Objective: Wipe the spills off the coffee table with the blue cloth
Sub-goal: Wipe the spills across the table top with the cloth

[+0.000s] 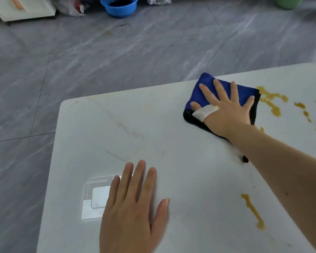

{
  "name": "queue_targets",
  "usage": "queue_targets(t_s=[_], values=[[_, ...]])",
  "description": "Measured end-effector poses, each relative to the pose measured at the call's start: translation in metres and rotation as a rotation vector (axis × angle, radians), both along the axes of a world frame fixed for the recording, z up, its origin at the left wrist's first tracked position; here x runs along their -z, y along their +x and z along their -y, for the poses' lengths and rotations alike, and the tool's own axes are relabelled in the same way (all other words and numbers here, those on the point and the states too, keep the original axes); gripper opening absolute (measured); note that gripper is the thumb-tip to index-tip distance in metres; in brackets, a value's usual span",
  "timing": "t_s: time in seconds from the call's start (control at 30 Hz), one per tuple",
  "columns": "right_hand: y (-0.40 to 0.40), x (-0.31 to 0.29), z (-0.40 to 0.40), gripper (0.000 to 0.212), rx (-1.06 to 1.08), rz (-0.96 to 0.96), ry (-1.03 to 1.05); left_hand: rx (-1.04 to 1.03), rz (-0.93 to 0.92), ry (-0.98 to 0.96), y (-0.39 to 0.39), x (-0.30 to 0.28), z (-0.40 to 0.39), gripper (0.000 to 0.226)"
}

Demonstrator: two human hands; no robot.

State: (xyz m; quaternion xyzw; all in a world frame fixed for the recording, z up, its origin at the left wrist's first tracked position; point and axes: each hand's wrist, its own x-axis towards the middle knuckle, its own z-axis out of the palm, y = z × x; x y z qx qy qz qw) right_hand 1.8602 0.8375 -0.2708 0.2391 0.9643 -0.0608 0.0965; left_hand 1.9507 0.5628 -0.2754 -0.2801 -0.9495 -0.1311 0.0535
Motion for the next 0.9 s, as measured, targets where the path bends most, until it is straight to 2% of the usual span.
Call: queue_targets(t_s=[0.07,0.17,0.33,0.47,0.57,0.63,0.77,0.9], values=[[0.019,0.001,0.01,0.078,0.009,0.002,-0.002,0.001,0.029,0.001,0.0,-0.001,0.0,0.059],[0.038,0.008,0.044,0.079,-0.15,-0.049,0.01,-0.001,0.034,0.01,0.0,0.001,-0.001,0.058],[-0.005,0.01,0.044,0.076,-0.268,-0.053,0.006,0.006,0.033,-0.007,0.0,0.0,-0.002,0.062],[-0.026,0.004,-0.01,0.073,-0.121,-0.019,-0.015,0.016,0.083,0.004,-0.001,-0.001,0.001,0.063],[0.011,-0.004,-0.047,0.075,0.081,0.041,-0.045,0.007,0.11,0.013,0.0,-0.002,-0.001,0.063],[0.047,-0.009,-0.046,0.076,0.11,0.071,-0.046,0.0,0.122,0.01,0.001,-0.002,-0.002,0.062],[0.104,-0.004,0.01,0.068,-0.098,0.063,0.013,-0.003,0.167,-0.008,0.001,-0.005,-0.004,0.065],[0.09,0.008,0.038,0.073,-0.229,0.006,-0.012,-0.014,0.201,-0.033,0.003,-0.008,-0.006,0.069]])
